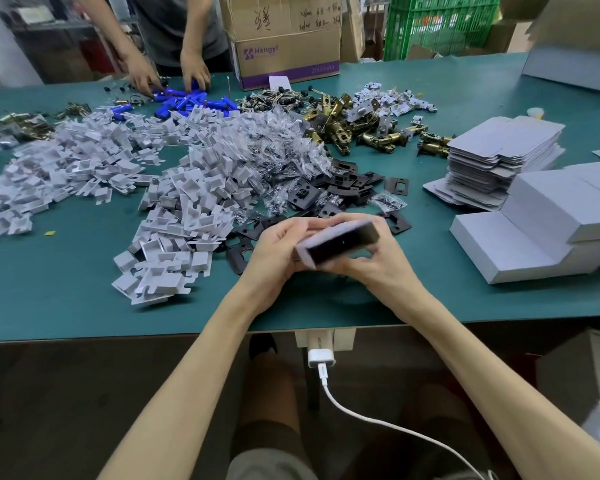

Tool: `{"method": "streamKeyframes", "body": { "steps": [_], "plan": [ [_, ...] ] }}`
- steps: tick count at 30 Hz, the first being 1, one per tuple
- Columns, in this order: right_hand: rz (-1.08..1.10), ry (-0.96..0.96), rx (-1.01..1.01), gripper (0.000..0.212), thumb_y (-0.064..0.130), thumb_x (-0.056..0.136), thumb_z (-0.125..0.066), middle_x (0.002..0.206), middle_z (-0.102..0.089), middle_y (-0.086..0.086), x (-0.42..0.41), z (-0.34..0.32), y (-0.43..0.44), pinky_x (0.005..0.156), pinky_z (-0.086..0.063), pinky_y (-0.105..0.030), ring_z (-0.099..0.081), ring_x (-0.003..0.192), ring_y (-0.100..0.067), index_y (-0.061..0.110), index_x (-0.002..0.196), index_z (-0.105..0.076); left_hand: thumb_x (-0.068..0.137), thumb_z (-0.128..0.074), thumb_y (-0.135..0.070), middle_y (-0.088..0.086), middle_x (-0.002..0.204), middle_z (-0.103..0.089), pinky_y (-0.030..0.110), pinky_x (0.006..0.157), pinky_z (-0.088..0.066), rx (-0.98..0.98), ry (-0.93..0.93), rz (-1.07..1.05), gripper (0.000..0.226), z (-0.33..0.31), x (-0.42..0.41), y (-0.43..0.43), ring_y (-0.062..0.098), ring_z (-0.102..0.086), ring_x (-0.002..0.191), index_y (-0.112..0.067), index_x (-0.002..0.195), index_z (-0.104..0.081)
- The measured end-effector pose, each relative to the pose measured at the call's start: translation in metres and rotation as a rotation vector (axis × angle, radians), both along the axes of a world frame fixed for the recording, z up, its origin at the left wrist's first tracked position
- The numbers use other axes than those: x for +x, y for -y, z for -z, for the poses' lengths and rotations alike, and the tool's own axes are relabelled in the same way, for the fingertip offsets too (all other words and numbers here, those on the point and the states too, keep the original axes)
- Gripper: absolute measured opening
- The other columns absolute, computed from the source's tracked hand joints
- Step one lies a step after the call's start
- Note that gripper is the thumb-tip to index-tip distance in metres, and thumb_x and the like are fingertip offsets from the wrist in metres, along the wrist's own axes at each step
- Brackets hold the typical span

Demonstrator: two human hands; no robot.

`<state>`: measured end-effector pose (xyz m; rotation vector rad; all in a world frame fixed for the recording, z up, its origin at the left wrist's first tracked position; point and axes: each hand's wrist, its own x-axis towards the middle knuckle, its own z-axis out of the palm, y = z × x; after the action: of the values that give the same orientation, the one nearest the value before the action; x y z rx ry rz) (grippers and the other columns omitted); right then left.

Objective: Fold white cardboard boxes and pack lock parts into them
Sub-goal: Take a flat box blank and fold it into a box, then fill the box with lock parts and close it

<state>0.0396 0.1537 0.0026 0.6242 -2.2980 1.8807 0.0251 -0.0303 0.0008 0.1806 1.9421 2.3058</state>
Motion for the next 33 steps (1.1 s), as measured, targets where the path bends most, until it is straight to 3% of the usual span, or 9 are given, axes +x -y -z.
{"method": "streamKeyframes", "body": {
  "steps": [4,7,12,16,18,21,24,28,33],
  "plan": [
    [0.113,0.136,-0.213,0.026,0.027,0.085,-0.082,0.091,-0.068,0.008,-0.002,0.003,-0.002,0.051,-0.049,-0.027,-0.056,0.058,-0.016,0.037,0.106,-0.069,0.112,-0.042,-0.034,0.015,0.117,-0.076,0.037,0.082,-0.062,0.070,-0.014,0.015,0.038,0.000,0.001,-0.004,0.029,-0.074,0.104,-0.012,0.118,-0.072],
    [0.181,0.168,-0.202,0.026,0.030,0.087,-0.081,0.087,-0.068,0.001,-0.003,0.006,-0.004,0.043,-0.042,-0.026,-0.049,0.049,-0.015,0.024,0.110,-0.070,0.105,-0.052,-0.038,0.012,0.121,-0.076,0.036,0.091,-0.060,0.088,-0.059,0.011,0.032,0.002,0.001,-0.004,0.025,-0.072,0.109,-0.019,0.117,-0.075],
    [0.134,0.172,-0.099,0.030,0.045,0.089,-0.075,0.089,-0.067,-0.015,-0.002,0.006,-0.002,0.044,-0.039,-0.021,-0.046,0.048,-0.009,0.031,0.114,-0.073,0.096,-0.065,-0.036,0.012,0.122,-0.074,0.033,0.090,-0.059,0.101,-0.077,-0.051,0.038,0.003,0.001,-0.001,0.023,-0.071,0.109,-0.007,0.122,-0.067],
    [0.189,0.137,0.041,0.031,0.054,0.096,-0.061,0.097,-0.068,0.005,-0.015,0.002,-0.001,0.065,-0.048,-0.027,-0.058,0.068,-0.006,0.033,0.117,-0.068,0.104,-0.055,-0.034,0.010,0.115,-0.077,0.034,0.085,-0.062,0.129,0.017,-0.147,0.040,0.004,-0.004,-0.001,0.023,-0.074,0.102,-0.002,0.126,-0.062],
    [0.284,0.100,0.127,0.029,0.048,0.099,-0.060,0.108,-0.068,0.000,-0.041,-0.004,-0.002,0.078,-0.051,-0.029,-0.063,0.084,-0.015,0.026,0.118,-0.066,0.110,-0.046,-0.032,0.010,0.112,-0.078,0.035,0.082,-0.063,0.201,0.047,-0.184,0.037,0.003,-0.006,0.000,0.025,-0.074,0.099,-0.002,0.126,-0.061],
    [0.368,0.008,0.303,0.029,0.032,0.101,-0.059,0.119,-0.060,-0.009,-0.096,-0.021,-0.001,0.083,-0.044,-0.010,-0.059,0.090,-0.011,0.014,0.124,-0.065,0.112,-0.038,-0.040,0.022,0.111,-0.076,0.039,0.064,-0.064,0.225,0.041,-0.147,0.047,0.000,-0.006,-0.002,0.037,-0.076,0.086,0.000,0.131,-0.055],
    [0.338,-0.023,0.526,0.038,0.026,0.103,-0.055,0.134,-0.049,-0.014,-0.157,-0.034,0.002,0.109,-0.040,-0.032,-0.054,0.118,-0.025,0.013,0.139,-0.057,0.106,-0.042,-0.049,0.020,0.099,-0.075,0.029,0.042,-0.052,0.139,0.026,-0.109,0.052,-0.001,-0.006,-0.005,0.035,-0.074,0.067,-0.002,0.123,-0.057],
    [0.301,0.056,0.798,0.048,0.027,0.103,-0.054,0.143,-0.047,-0.025,-0.232,-0.038,0.007,0.114,-0.030,-0.043,-0.031,0.141,-0.038,0.018,0.150,-0.048,0.108,-0.043,-0.046,0.026,0.108,-0.072,0.031,0.050,-0.055,0.134,0.051,-0.092,0.057,0.003,-0.011,-0.003,0.039,-0.073,0.070,0.006,0.132,-0.044],
    [0.300,0.091,1.013,0.052,0.032,0.105,-0.049,0.151,-0.047,-0.025,-0.285,-0.030,0.018,0.118,-0.026,-0.044,-0.032,0.144,-0.042,0.010,0.153,-0.043,0.107,-0.043,-0.047,0.020,0.101,-0.074,0.033,0.056,-0.058,0.170,0.085,-0.071,0.047,0.004,-0.010,-0.003,0.038,-0.075,0.073,-0.004,0.127,-0.043]
  ]
}}
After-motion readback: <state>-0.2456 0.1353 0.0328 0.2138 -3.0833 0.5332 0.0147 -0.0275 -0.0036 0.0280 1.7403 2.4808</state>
